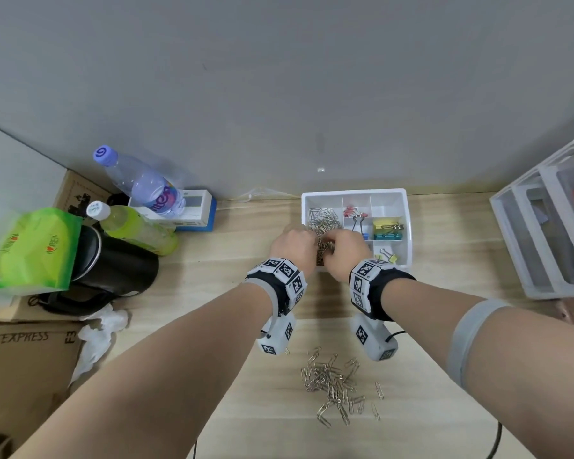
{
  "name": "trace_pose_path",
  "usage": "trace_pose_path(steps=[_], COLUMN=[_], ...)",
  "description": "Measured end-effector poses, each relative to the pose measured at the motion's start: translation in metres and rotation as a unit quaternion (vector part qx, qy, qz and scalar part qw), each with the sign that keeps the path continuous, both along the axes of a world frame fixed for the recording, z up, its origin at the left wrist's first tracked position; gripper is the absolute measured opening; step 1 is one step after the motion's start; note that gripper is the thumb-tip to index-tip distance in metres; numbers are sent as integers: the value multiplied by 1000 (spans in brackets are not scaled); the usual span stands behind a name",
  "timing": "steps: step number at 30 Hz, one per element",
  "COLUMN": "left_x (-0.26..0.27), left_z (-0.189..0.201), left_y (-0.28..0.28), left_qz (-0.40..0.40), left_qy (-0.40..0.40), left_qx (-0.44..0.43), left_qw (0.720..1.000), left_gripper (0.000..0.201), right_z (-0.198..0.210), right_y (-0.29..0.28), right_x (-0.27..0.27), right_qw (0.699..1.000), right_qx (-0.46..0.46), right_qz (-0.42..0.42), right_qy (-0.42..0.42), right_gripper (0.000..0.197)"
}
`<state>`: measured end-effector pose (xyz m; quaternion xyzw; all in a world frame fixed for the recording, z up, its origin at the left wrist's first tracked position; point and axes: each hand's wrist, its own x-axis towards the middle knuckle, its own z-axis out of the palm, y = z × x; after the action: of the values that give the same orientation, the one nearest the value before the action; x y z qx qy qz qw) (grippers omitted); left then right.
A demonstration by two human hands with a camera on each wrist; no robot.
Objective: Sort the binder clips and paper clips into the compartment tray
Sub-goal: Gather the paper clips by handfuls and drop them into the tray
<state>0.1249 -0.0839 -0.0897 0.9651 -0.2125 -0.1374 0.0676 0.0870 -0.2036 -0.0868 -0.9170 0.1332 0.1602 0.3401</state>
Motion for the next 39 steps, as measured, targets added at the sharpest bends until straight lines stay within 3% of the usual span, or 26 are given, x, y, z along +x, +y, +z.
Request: trace_pose_path(steps=[5, 10, 14, 19, 24, 27, 33, 35, 39], left_x=[-22, -49, -81, -121, -154, -168, -180, -179, -180], left_z=[-2, -6, -16, -30, -41, -45, -43, -41, -34], left_y=[25, 49, 63, 72, 64, 57, 63, 68, 74], left_qz=[33, 61, 64, 81, 107, 100, 133, 149, 145], left_qy=[21, 137, 205, 244, 231, 243, 272, 264, 278], left_qx=[9, 57, 118, 130, 84, 56, -35, -38, 35], left_qw=[999, 987, 969, 958, 963, 963, 953, 952, 949], left_gripper=[22, 25, 28, 21, 28, 21, 25, 29, 47], right_z=[-2, -11, -25, -38, -51, -51, -40, -39, -46], right_y=[1, 8, 14, 20, 34, 41, 21, 9, -14], right_x=[-20, -46, -75, -112, -142, -152, -161, -163, -171], right_qw=[999, 994, 983, 964, 952, 945, 947, 951, 933], right_qx=[-3, -2, -27, -53, -7, -13, -13, -41, -94], right_qz=[32, 83, 132, 215, 282, 309, 302, 286, 315], right_qy=[-4, 65, 122, 151, 116, 110, 108, 111, 147], right_gripper=[34, 25, 31, 45, 58, 51, 37, 48, 97])
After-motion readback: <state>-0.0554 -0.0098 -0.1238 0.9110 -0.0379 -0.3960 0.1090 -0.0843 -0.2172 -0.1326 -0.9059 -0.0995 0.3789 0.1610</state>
